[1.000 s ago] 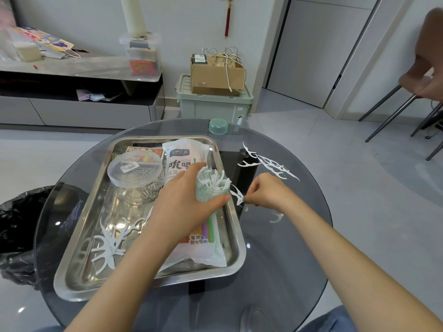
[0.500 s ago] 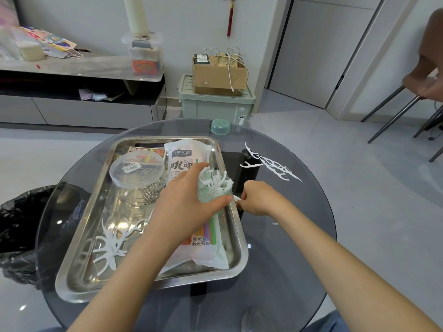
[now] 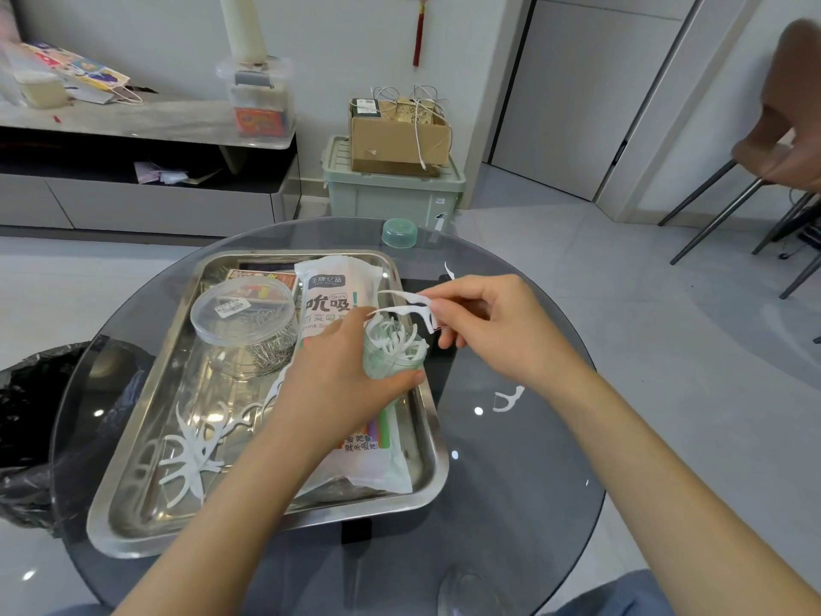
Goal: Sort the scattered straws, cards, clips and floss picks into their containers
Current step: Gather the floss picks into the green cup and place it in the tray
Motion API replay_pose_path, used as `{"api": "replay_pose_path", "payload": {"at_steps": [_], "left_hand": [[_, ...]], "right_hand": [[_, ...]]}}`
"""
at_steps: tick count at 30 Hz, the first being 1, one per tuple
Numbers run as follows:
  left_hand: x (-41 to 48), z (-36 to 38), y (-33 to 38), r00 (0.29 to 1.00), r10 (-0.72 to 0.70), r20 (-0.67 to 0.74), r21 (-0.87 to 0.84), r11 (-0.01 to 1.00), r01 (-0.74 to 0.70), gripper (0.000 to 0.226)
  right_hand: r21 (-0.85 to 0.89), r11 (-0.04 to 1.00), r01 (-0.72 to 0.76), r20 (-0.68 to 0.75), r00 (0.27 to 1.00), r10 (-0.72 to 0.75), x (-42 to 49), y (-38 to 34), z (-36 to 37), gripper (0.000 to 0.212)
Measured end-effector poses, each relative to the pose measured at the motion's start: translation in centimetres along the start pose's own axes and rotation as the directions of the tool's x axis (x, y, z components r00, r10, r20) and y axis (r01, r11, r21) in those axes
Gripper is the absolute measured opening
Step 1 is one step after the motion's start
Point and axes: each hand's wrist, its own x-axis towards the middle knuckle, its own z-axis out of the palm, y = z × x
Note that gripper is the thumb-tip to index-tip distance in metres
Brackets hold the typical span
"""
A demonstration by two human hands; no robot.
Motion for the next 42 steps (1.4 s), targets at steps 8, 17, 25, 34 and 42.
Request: {"api": "replay_pose_path", "payload": {"at_steps": [8,17,25,34,42], "left_hand": [[0.0,-0.1,-0.2,0.999,-0.027,0.026,0.021,0.999,0.026,0.074],[0.0,-0.1,0.0,0.999,-0.016,0.041,0.081,0.997,0.013,0.08],[-0.3,0.0,0.4,0.999,0.012,0.031,0.048,0.999,-0.013,0.076],[-0.3,0.0,0.1,1.0,-0.001,-0.018,-0.035,0.999,0.0,0.091],[-1.0,0.2,1.3,0.991,0.133,-0.022,0.016,0.991,-0.132,0.063]], "right_hand": [[-0.109,0.984,-0.141,0.146,0.977,0.156,-0.7,-0.5,-1.0,0.024],[-0.201,0.977,-0.065,0.049,0.996,0.076,-0.6,-1.2,-0.5,0.018],[-0.075,0.997,-0.023,0.03,0.999,0.025,-0.7,-1.4,1.4,0.015],[-0.104,0.994,-0.018,-0.151,0.989,0.002,-0.3,-0.2,-1.1,0.012],[-0.784,0.506,-0.359,0.098,0.734,0.672,-3.2,6.5,-3.5,0.073]]}}
